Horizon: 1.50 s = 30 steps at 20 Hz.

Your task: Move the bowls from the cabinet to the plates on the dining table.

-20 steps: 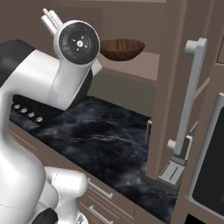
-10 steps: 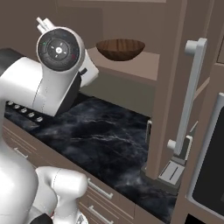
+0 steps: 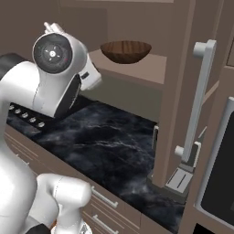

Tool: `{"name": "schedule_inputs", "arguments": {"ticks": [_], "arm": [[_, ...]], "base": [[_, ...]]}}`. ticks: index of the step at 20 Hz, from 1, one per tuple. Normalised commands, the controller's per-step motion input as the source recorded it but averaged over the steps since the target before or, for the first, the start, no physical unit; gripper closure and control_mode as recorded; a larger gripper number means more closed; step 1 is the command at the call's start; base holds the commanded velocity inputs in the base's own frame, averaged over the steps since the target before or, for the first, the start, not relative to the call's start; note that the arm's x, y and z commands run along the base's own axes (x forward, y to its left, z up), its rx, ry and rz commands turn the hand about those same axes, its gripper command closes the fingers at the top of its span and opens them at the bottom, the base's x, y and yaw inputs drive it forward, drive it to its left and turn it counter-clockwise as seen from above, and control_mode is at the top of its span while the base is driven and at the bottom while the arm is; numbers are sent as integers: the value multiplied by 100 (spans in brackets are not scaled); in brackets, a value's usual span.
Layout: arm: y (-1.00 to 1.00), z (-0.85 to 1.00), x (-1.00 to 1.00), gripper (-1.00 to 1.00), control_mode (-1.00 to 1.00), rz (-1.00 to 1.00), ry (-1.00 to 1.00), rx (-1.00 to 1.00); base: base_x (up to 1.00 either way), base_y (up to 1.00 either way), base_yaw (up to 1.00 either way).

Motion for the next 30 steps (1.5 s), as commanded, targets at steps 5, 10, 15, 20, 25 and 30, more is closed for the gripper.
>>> {"name": "schedule_inputs", "arguments": {"ticks": [5, 10, 15, 20, 25, 30], "arm": [[0, -10, 25, -100, -100, -26, 0, 0], [0, 0, 26, -100, -100, -23, 0, 0], [-3, 0, 29, -100, -100, -22, 0, 1], [-5, 1, 38, -100, -100, -20, 0, 4], [-7, 2, 36, -100, -100, -6, -2, 14], [-21, 0, 23, -100, -100, 3, -7, 22]], "base": [[0, 0, 0], [0, 0, 0], [0, 0, 0], [0, 0, 0], [0, 0, 0], [0, 0, 0]]}}
